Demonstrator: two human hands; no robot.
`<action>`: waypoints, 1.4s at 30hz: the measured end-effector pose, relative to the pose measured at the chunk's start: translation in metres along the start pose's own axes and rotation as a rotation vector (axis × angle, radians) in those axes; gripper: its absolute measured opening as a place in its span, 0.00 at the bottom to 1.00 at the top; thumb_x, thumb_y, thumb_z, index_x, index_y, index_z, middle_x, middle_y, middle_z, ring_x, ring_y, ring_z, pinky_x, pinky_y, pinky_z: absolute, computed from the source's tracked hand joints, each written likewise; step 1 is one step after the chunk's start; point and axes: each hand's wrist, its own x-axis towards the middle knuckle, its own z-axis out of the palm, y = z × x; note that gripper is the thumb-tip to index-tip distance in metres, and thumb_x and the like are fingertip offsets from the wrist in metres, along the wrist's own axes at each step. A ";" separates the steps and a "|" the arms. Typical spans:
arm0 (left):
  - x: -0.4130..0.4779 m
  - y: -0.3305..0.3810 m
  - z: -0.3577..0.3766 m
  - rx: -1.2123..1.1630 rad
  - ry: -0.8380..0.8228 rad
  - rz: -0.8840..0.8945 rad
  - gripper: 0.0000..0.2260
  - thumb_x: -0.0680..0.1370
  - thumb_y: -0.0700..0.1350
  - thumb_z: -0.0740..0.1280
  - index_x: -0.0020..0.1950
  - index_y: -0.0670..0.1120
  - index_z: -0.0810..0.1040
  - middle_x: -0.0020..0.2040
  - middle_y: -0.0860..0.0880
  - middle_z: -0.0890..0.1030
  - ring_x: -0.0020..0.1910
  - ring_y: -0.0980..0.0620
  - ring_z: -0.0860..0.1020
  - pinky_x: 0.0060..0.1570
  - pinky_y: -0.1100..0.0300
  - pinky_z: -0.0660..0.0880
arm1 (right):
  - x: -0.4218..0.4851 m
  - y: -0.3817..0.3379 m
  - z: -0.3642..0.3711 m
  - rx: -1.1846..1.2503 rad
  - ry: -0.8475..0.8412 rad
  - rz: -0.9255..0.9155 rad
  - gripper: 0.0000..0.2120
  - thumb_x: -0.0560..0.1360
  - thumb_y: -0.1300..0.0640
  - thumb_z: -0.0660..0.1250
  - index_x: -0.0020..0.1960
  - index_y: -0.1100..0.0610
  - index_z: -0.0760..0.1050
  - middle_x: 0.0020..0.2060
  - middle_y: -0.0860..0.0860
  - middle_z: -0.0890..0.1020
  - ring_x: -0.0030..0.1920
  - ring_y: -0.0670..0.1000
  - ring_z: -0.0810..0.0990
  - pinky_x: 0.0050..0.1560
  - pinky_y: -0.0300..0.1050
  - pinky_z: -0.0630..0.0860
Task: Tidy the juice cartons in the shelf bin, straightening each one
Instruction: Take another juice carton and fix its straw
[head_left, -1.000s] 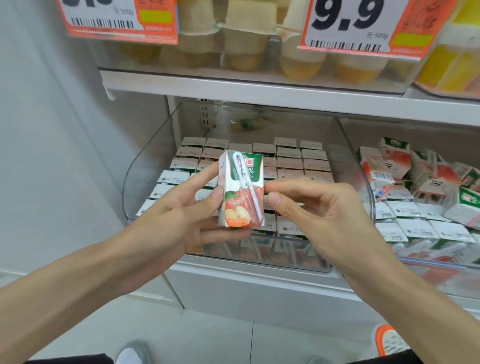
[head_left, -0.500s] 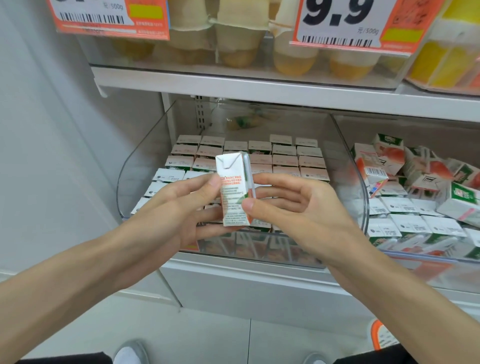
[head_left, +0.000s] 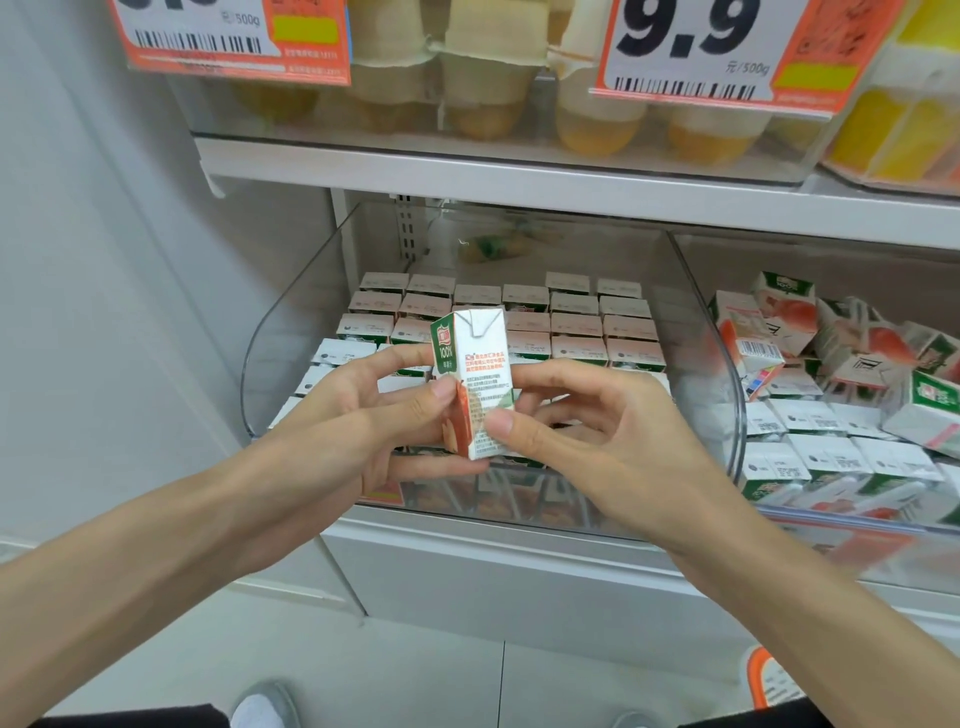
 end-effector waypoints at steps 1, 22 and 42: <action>0.000 0.000 0.000 -0.004 0.002 -0.002 0.17 0.82 0.43 0.66 0.71 0.45 0.75 0.60 0.42 0.87 0.58 0.41 0.87 0.53 0.51 0.85 | 0.000 0.000 0.000 0.015 0.002 0.008 0.18 0.70 0.46 0.77 0.59 0.47 0.86 0.47 0.48 0.88 0.48 0.50 0.86 0.53 0.41 0.83; 0.006 0.000 -0.002 -0.038 0.068 0.011 0.18 0.79 0.47 0.69 0.69 0.50 0.81 0.61 0.45 0.87 0.59 0.43 0.86 0.50 0.50 0.86 | 0.002 -0.004 0.004 0.060 0.060 0.082 0.12 0.75 0.54 0.78 0.58 0.48 0.84 0.46 0.46 0.89 0.47 0.46 0.89 0.56 0.43 0.84; 0.003 0.005 -0.002 -0.120 0.042 -0.017 0.18 0.81 0.44 0.66 0.72 0.46 0.76 0.61 0.43 0.87 0.59 0.38 0.86 0.53 0.45 0.85 | 0.001 -0.006 0.004 0.133 0.087 0.072 0.07 0.79 0.54 0.73 0.57 0.47 0.85 0.43 0.45 0.90 0.40 0.39 0.86 0.40 0.30 0.76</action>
